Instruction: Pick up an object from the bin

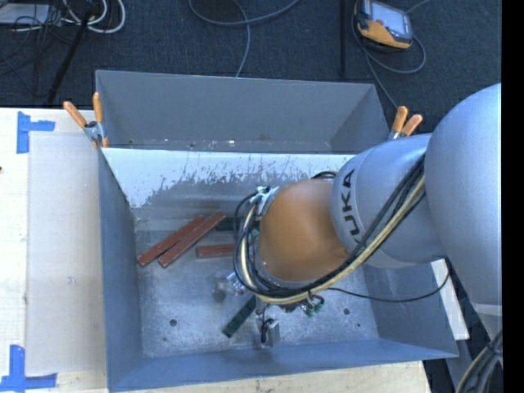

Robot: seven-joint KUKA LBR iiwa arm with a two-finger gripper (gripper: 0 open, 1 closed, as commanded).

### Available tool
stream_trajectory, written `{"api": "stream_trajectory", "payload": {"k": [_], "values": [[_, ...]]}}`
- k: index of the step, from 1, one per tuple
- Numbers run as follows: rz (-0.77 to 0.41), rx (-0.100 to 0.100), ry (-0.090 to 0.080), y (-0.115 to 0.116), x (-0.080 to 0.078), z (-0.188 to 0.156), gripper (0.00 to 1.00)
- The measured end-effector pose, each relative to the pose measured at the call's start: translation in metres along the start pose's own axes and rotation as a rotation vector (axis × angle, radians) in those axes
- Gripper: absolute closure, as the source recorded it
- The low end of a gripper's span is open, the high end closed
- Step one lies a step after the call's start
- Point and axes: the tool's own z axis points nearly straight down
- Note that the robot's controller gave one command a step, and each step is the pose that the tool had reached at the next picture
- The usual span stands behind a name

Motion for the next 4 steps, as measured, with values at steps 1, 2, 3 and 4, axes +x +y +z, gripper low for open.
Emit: {"api": "stream_trajectory", "payload": {"k": [1,2,3,4], "values": [[0.003,0.000,0.000,0.000,0.000,0.001,0.00],[0.004,0.000,-0.001,0.000,0.000,0.000,1.00],[0.008,0.001,-0.003,0.001,0.000,-0.016,1.00],[0.011,0.003,-0.008,0.001,-0.002,-0.085,1.00]]}}
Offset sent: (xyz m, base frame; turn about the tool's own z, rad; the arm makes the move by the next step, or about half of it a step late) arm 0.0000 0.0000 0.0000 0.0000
